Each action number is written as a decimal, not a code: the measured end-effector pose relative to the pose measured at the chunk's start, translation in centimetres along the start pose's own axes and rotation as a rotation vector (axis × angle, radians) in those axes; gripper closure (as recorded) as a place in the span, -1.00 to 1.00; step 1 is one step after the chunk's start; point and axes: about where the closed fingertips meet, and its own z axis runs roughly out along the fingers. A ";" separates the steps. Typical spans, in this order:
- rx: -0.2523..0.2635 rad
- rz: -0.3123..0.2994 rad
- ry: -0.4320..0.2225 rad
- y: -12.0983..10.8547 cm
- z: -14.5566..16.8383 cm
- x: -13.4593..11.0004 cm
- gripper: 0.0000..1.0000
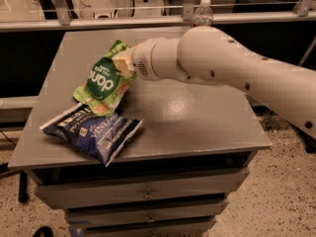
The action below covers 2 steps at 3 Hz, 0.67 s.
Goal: Move green rice chip bag near blue chip bag
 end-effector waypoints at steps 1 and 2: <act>-0.021 0.041 0.023 2.0 -0.6 1.0 0.67; -0.033 0.061 0.036 3.0 -0.7 1.4 0.21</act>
Offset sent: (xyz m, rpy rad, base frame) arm -0.0386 0.0077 -0.0225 0.0168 0.1169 0.0055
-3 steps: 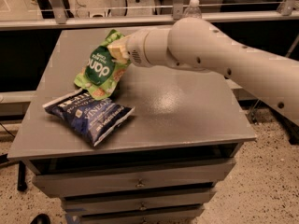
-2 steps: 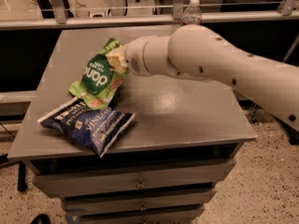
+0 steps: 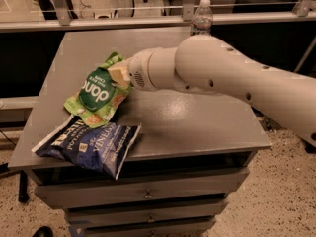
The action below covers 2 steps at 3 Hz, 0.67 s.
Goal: Move green rice chip bag near blue chip bag
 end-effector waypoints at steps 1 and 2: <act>-0.003 0.008 0.008 0.4 -0.1 0.3 -0.26; -0.002 0.009 0.012 0.5 -0.1 0.5 -0.72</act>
Offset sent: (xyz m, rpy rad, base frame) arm -0.0045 -0.0043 -0.0092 -0.0051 0.0246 -0.0092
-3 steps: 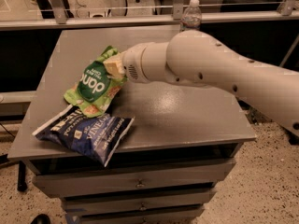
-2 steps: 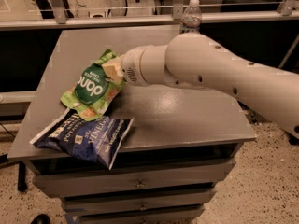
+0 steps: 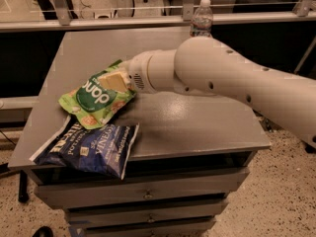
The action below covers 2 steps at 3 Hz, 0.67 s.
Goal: Move green rice chip bag near blue chip bag
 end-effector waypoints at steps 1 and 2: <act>0.003 -0.005 -0.001 -0.1 0.0 0.2 -1.00; 0.053 -0.029 -0.034 -1.9 -1.5 0.6 -1.00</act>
Offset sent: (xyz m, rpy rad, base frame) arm 0.0228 -0.0946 0.0001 0.0083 -0.1939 -0.1440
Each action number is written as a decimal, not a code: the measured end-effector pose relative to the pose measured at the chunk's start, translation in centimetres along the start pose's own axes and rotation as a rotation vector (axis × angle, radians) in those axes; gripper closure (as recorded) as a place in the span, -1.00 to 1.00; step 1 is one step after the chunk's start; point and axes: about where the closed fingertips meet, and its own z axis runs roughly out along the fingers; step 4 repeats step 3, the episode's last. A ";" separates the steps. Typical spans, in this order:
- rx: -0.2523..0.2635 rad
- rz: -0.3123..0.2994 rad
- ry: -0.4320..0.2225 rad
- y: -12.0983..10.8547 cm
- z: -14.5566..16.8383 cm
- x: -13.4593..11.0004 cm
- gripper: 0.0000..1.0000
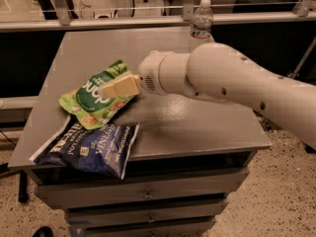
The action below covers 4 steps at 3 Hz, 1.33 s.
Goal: Move green rice chip bag near blue chip bag
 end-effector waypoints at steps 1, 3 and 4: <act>0.052 -0.045 -0.055 -3.0 -2.6 0.8 -1.00; 0.205 -0.164 -0.067 -10.7 -12.3 3.5 -1.00; 0.205 -0.164 -0.067 -10.7 -12.3 3.5 -1.00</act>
Offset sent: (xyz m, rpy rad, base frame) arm 0.0128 -0.2873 0.0269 -0.1384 -0.3263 -0.2015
